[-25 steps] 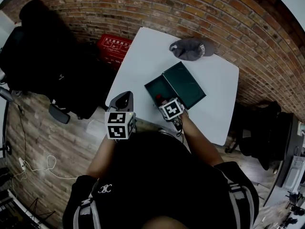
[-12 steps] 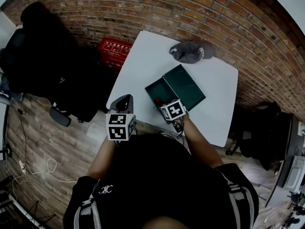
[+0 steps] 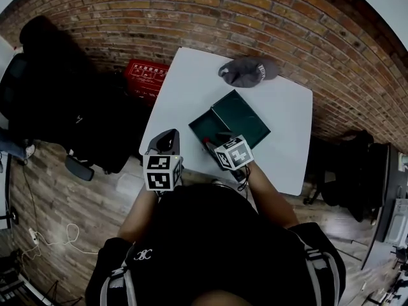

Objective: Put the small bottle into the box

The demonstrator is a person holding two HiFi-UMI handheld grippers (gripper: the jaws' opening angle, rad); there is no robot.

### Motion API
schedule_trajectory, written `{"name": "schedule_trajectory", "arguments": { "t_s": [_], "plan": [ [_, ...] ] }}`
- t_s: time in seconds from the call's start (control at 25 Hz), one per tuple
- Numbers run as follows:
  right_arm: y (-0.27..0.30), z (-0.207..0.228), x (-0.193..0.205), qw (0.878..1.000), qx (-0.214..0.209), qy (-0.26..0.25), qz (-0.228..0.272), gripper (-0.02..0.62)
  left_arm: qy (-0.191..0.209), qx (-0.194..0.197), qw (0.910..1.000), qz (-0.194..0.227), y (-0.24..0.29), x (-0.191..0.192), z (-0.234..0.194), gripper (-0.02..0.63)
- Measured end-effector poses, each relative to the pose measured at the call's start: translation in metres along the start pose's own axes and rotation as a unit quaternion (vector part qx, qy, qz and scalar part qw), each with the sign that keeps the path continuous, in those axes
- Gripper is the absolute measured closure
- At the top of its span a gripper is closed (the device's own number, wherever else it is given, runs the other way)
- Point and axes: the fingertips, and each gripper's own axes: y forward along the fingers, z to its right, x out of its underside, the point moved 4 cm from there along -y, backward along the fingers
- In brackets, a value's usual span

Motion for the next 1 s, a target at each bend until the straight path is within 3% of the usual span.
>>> {"name": "schedule_trajectory", "arguments": {
  "t_s": [0.12, 0.28, 0.4, 0.6, 0.68, 0.8, 1.0],
  "plan": [
    [-0.023, 0.003, -0.026, 0.997, 0.028, -0.003, 0.067, 0.499, 0.004, 0.004, 1.0000, 0.004, 0.004, -0.006, 0.001, 0.603],
    [-0.069, 0.010, -0.065, 0.981, 0.095, -0.007, 0.170, 0.544, -0.002, 0.006, 0.9995, 0.031, 0.008, -0.021, 0.004, 0.603],
    [-0.105, 0.019, -0.090, 0.957, 0.136, 0.015, 0.255, 0.554, 0.002, 0.011, 0.9987, 0.050, 0.012, -0.035, 0.007, 0.603],
    [-0.162, 0.032, -0.113, 0.907, 0.194, 0.038, 0.372, 0.564, 0.012, 0.022, 0.9963, 0.082, 0.019, -0.061, 0.016, 0.603],
    [-0.177, 0.035, -0.117, 0.893, 0.217, 0.036, 0.393, 0.565, 0.014, 0.027, 0.9952, 0.093, 0.021, -0.071, 0.020, 0.603],
    [-0.190, 0.038, -0.119, 0.881, 0.241, 0.029, 0.406, 0.566, 0.021, 0.035, 0.9938, 0.103, 0.024, -0.082, 0.026, 0.603],
    [-0.193, 0.047, -0.109, 0.882, 0.263, 0.023, 0.389, 0.566, 0.027, 0.048, 0.9922, 0.112, 0.027, -0.091, 0.037, 0.603]
  ]
}}
